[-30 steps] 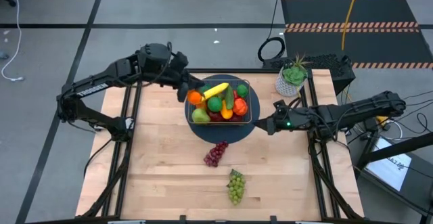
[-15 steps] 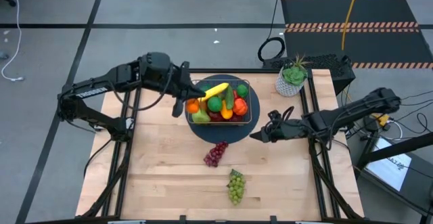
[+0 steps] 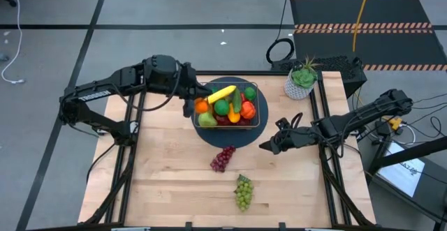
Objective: Build produce basket
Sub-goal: Put the orange tangerine into the wire basket, then put the green grapes into the wire basket
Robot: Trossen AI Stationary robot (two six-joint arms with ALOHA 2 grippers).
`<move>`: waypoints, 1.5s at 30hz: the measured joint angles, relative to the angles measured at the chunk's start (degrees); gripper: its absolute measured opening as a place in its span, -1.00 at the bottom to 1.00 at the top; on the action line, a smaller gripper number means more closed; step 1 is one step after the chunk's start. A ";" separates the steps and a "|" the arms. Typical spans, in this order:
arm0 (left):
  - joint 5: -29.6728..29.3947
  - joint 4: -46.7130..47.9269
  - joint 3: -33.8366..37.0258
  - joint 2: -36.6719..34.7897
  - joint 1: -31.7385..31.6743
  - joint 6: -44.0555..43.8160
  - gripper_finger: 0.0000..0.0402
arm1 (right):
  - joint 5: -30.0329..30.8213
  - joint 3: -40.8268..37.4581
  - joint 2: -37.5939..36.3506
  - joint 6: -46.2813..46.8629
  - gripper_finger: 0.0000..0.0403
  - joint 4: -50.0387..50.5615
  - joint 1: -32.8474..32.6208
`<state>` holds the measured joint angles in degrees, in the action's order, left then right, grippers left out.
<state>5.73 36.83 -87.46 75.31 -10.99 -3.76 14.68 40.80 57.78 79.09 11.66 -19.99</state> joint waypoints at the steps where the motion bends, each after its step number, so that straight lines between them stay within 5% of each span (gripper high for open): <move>1: -1.17 0.26 0.00 0.04 -0.13 0.16 -0.98 | 0.02 0.00 -0.09 -1.02 -0.29 0.00 0.00; 11: -5.19 6.28 0.00 9.33 -7.99 0.03 -0.98 | -7.49 0.00 -0.13 -8.97 -0.29 5.55 0.11; 18: -3.56 9.52 0.00 18.35 -11.18 -15.11 -0.89 | -17.64 0.00 -1.09 -11.72 -0.29 14.13 0.11; 26: -2.22 10.18 0.02 24.13 -9.76 -24.27 -0.88 | -17.70 0.00 -5.06 -22.99 -0.29 22.33 2.98; 35: -3.38 11.50 0.02 19.39 -8.40 -26.23 -0.82 | -17.57 0.00 -9.11 -25.25 -0.29 23.34 6.20; 45: -5.68 15.83 0.00 10.55 -8.14 -26.23 -0.14 | -14.74 0.00 -8.37 -17.51 -0.20 11.32 6.36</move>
<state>0.05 52.66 -87.46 85.86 -19.14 -29.99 -0.07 40.80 49.41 61.57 22.98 -13.63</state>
